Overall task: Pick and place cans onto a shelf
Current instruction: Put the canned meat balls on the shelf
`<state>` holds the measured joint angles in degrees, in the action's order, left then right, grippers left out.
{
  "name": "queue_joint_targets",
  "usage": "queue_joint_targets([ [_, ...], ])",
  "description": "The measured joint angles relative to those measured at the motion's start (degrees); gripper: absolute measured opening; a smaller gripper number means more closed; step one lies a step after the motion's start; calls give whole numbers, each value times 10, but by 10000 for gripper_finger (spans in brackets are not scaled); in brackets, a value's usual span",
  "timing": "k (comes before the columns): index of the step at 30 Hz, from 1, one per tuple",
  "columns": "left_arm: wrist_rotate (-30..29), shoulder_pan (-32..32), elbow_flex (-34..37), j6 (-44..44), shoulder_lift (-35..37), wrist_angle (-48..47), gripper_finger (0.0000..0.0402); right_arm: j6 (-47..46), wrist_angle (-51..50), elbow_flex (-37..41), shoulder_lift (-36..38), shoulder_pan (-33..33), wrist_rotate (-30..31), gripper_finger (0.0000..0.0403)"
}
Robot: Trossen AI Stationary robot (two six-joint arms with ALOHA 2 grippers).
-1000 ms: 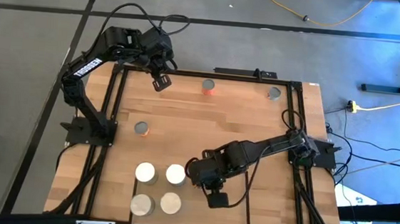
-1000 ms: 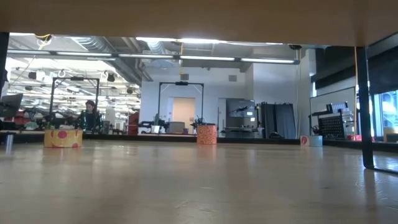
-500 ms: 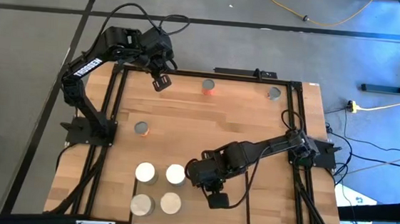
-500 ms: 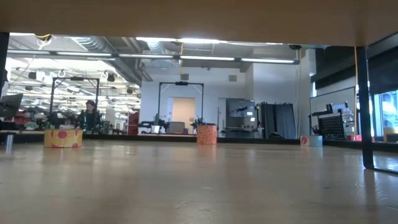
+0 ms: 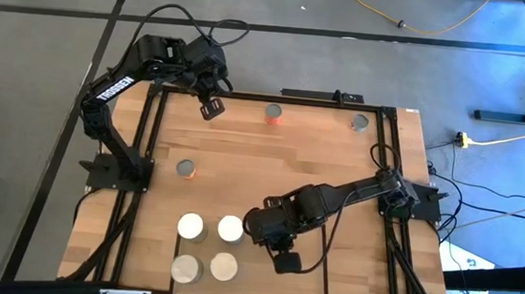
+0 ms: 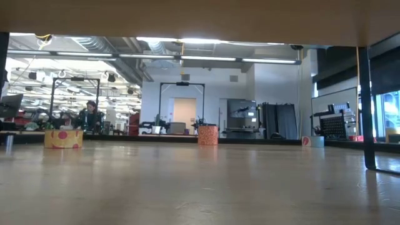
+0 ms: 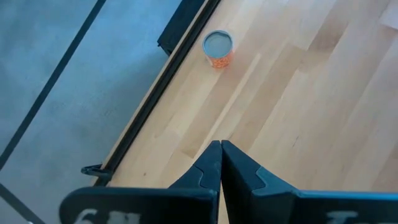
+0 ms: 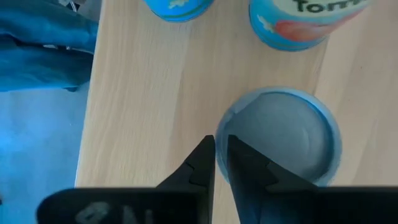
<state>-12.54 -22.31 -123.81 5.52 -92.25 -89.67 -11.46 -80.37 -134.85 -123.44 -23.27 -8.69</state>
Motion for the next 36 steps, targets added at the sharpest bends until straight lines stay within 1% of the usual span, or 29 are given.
queue_joint_targets([
  [3, 0, 0, 0, 0, 0, -3, 0, 0, 0, -1, 11, 0, 2, 45],
  [7, 0, -1, 0, 0, 0, -3, 0, 0, 3, -1, 37, 0, 20, 45],
  [12, 0, -1, 0, 0, 0, -3, 0, 1, 2, -1, 88, 0, 75, 45],
  [15, 1, -1, 0, 0, 0, -3, 0, 9, 3, -1, 110, 0, 73, 45],
  [18, 0, -1, 0, 0, 0, -3, 0, 43, -2, -1, 126, 0, 77, 45],
  [20, 0, -1, 0, 3, 0, -3, 0, 47, -5, -1, 135, -1, 115, 45],
  [24, 0, -1, 0, 6, 0, -3, 0, 27, -7, -1, 154, 4, 256, 45],
  [26, 0, -1, 0, 17, 0, -3, 0, 15, -14, -1, 161, 11, 316, 45],
  [28, 0, -1, 0, 19, 0, -3, 0, 1, -13, -1, 167, 24, 350, 41],
  [33, 0, -1, 0, 19, 0, -3, 0, 0, 4, -1, 173, 91, 332, 10],
  [36, 0, -1, 0, 16, 0, -3, 0, 23, 31, -1, 173, 141, 324, 7],
])
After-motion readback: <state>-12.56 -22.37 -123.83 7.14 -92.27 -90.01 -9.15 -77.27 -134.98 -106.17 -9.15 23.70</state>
